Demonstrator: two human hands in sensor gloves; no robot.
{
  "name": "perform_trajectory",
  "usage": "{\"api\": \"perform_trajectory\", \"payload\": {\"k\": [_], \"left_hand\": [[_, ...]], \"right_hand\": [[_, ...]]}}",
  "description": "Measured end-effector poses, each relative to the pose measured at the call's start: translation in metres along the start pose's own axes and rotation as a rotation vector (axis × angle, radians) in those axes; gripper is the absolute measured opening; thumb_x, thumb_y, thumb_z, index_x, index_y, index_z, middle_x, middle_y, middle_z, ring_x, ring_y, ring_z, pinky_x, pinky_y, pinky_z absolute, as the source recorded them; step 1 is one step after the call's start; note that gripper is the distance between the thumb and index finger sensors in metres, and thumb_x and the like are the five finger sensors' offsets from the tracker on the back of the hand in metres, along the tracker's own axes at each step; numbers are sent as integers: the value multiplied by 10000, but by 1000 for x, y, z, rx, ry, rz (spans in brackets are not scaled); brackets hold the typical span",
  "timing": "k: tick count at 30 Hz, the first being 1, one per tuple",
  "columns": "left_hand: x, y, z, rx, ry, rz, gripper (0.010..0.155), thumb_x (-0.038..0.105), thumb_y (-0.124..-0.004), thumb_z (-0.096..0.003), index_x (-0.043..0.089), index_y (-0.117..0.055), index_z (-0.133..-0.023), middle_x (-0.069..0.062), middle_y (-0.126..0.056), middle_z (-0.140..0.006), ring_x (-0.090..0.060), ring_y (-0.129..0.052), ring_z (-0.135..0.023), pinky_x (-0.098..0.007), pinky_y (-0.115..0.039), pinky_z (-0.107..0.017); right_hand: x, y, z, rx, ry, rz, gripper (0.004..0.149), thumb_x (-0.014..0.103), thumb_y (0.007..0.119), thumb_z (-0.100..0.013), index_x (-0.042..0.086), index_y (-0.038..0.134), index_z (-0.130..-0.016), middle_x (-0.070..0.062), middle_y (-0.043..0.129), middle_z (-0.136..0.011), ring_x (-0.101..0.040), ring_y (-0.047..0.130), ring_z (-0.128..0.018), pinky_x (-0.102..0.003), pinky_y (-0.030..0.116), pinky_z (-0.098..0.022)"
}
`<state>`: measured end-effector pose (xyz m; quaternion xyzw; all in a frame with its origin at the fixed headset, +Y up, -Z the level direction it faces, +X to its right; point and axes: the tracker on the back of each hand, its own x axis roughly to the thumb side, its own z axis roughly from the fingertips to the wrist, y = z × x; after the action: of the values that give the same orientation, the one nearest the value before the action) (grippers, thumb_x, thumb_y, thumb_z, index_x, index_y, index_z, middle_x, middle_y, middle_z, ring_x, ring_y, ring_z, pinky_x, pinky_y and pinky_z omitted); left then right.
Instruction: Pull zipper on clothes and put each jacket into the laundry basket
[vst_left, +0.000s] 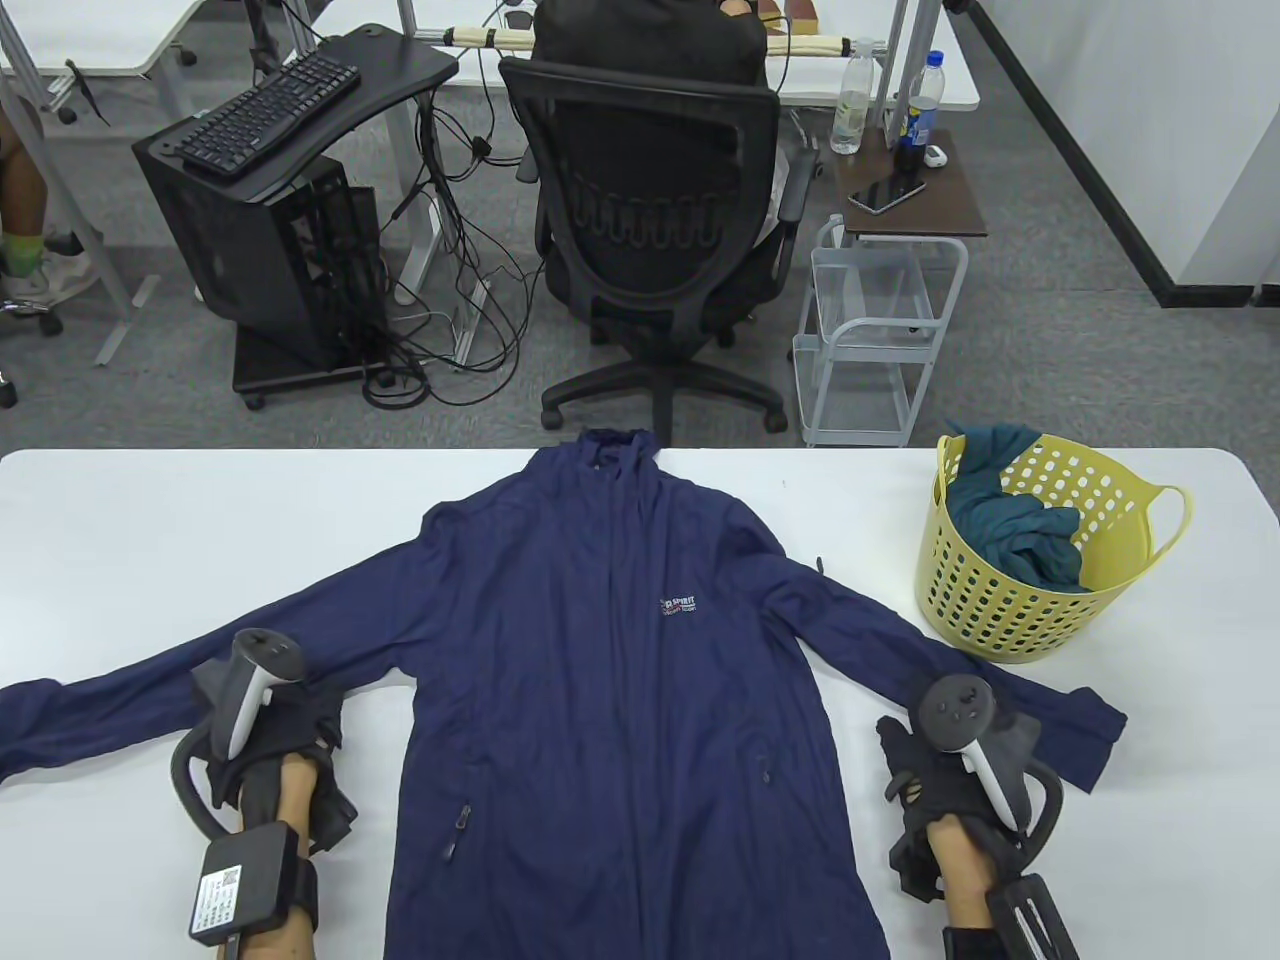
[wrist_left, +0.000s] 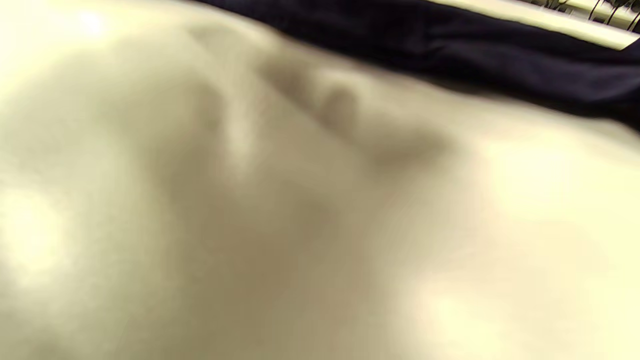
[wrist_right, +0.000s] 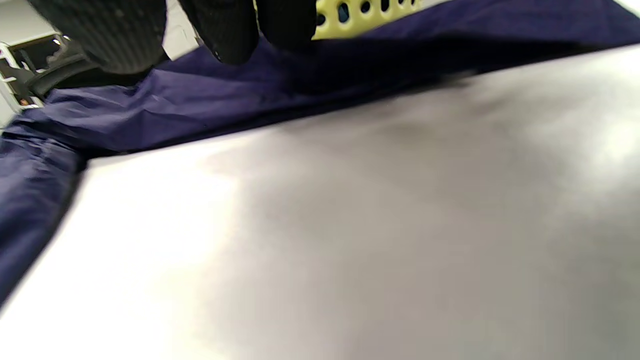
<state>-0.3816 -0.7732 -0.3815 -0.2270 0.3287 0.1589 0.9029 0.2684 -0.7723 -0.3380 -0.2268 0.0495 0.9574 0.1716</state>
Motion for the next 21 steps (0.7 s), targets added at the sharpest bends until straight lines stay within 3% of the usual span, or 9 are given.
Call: {"api": "perform_trajectory", "payload": {"k": [4,7,11,13,14,15,17,19,21], "left_hand": [[-6,-10,-14,-58,3,5,720,669,-486,-359,564,-170,-999,241,-98,-1185,-176,121,-1043,-595,-143,-772],[-7,-12,-16,-38,7,-5,717,666,-491,-359,563,-191,-1002,223,-136,-1197,-177,105,-1050,-591,-150,-774],[-2,-8,-4,22,-16,-67,717,668,-497,-359,568,-213,-1009,113,-279,-1195,-191,94,-1054,-599,-158,-768],[1,-5,5,50,-47,-115,717,660,-522,-360,544,-285,-1026,19,-453,-1094,-202,59,-1062,-606,-162,-763],[2,-4,12,65,-80,-154,720,658,-529,-357,519,-331,-1036,0,-561,-1023,-227,6,-1080,-620,-193,-759],[3,-3,16,69,-102,-171,725,661,-534,-356,484,-387,-1044,-13,-661,-953,-303,-165,-1112,-647,-296,-750],[4,-4,27,75,-134,-194,730,667,-548,-360,433,-473,-1047,-6,-783,-877,-387,-659,-1020,-618,-616,-669],[6,-6,40,80,-120,-237,741,675,-546,-361,427,-460,-1054,0,-794,-900,-375,-761,-962,-582,-708,-615],[8,-8,53,103,-107,-316,764,703,-510,-363,420,-404,-1065,23,-758,-988,-311,-916,-841,-498,-809,-547]], "right_hand": [[-9,7,-10,54,37,7,668,548,722,-478,322,536,-1079,38,424,-1217,-430,237,-1081,-641,332,-742],[-13,11,-14,89,50,10,652,542,722,-479,319,561,-1071,56,443,-1209,-426,333,-1062,-600,410,-742],[-11,8,-13,77,47,29,637,539,721,-479,315,586,-1059,43,503,-1194,-416,394,-1048,-584,449,-734],[-9,5,-9,60,36,40,621,540,721,-477,311,618,-1046,37,573,-1165,-393,374,-1062,-591,439,-736],[-7,3,-7,54,25,43,607,539,721,-478,312,644,-1035,28,609,-1146,-384,368,-1068,-597,432,-736],[-6,2,-6,50,18,43,597,541,720,-478,312,664,-1026,23,639,-1127,-385,369,-1071,-600,432,-736],[-4,1,-2,38,6,35,587,541,720,-478,300,696,-1012,8,705,-1081,-417,407,-1068,-609,450,-730],[-2,0,0,30,-11,42,575,549,714,-476,294,728,-991,-13,760,-1027,-394,720,-965,-567,604,-688],[1,0,5,29,-18,50,586,556,713,-473,286,726,-993,-27,796,-996,-386,755,-937,-553,640,-666]]}}
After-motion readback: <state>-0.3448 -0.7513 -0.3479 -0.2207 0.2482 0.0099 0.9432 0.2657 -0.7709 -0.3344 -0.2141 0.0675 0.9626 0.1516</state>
